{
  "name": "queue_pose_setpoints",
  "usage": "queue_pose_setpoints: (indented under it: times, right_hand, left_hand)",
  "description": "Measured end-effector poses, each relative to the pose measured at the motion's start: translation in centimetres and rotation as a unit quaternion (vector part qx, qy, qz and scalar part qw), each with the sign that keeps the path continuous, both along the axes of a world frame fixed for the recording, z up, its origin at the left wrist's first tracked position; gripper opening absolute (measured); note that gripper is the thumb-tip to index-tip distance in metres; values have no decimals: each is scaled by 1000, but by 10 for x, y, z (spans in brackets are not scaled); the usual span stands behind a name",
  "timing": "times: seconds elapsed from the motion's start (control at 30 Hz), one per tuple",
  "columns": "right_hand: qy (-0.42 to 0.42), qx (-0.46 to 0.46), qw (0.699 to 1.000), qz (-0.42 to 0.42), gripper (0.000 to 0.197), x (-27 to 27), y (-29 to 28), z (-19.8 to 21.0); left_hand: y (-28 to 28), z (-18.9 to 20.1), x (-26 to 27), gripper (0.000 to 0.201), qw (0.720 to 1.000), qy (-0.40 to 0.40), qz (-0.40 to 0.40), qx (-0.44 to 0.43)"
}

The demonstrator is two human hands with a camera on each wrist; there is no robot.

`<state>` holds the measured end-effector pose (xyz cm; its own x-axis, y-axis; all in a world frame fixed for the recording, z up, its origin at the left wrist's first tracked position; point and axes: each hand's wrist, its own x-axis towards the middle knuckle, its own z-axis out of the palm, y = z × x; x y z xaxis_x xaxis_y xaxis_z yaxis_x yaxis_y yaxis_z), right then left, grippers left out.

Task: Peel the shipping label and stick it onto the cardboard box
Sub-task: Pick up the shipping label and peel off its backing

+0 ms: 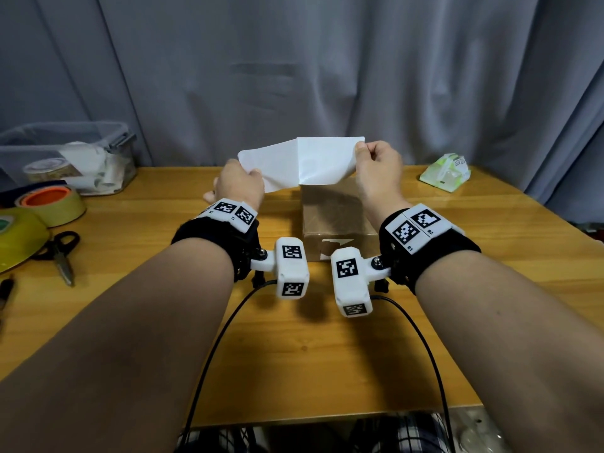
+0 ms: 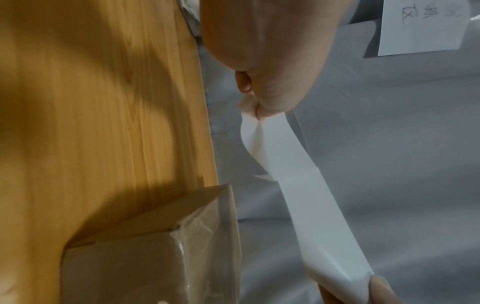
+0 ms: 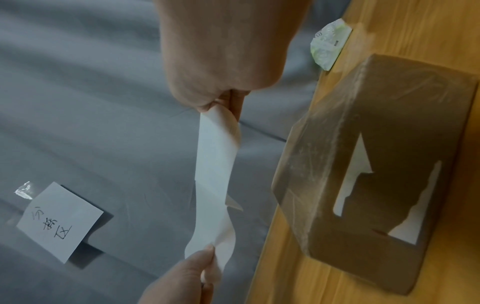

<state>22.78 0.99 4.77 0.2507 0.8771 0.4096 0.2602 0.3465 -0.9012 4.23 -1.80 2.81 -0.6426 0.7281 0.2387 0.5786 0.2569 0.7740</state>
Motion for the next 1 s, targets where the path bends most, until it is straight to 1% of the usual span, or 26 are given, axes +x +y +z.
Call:
queue_pose_setpoints:
  times: [0.1, 0.2, 0.4, 0.47, 0.5, 0.57, 0.7, 0.83, 1.0]
  right_hand:
    - [-7, 22, 1000, 11, 18, 1, -2, -1]
    - [-10, 34, 999, 24, 17, 3, -1, -4]
    - [-11, 38, 999, 28, 17, 7, 0, -5]
    - [-16, 35, 999, 28, 19, 9, 0, -7]
    - [-18, 34, 999, 25, 21, 9, 0, -7]
    - [-16, 31, 999, 18, 23, 12, 0, -8]
    - [-19, 32, 999, 8, 16, 15, -3, -7]
    - [-16, 37, 999, -3, 16, 18, -6, -6]
    - [-12, 32, 999, -22, 17, 22, -10, -10]
  left_hand:
    - [0, -3, -6, 23, 1000, -11, 23, 0]
    - [0, -6, -12, 23, 999, -36, 28, 21]
    - [-7, -5, -15, 21, 999, -28, 32, 29]
    - [-7, -8, -19, 14, 999, -27, 25, 32]
    - [-6, -9, -21, 11, 999, -25, 22, 33]
    - [-6, -9, -24, 13, 999, -22, 21, 28]
    - [-8, -7, -24, 15, 999, -17, 23, 15]
    - [-12, -7, -24, 5, 1000, -13, 19, 21]
    - [-20, -10, -24, 12, 999, -20, 32, 8]
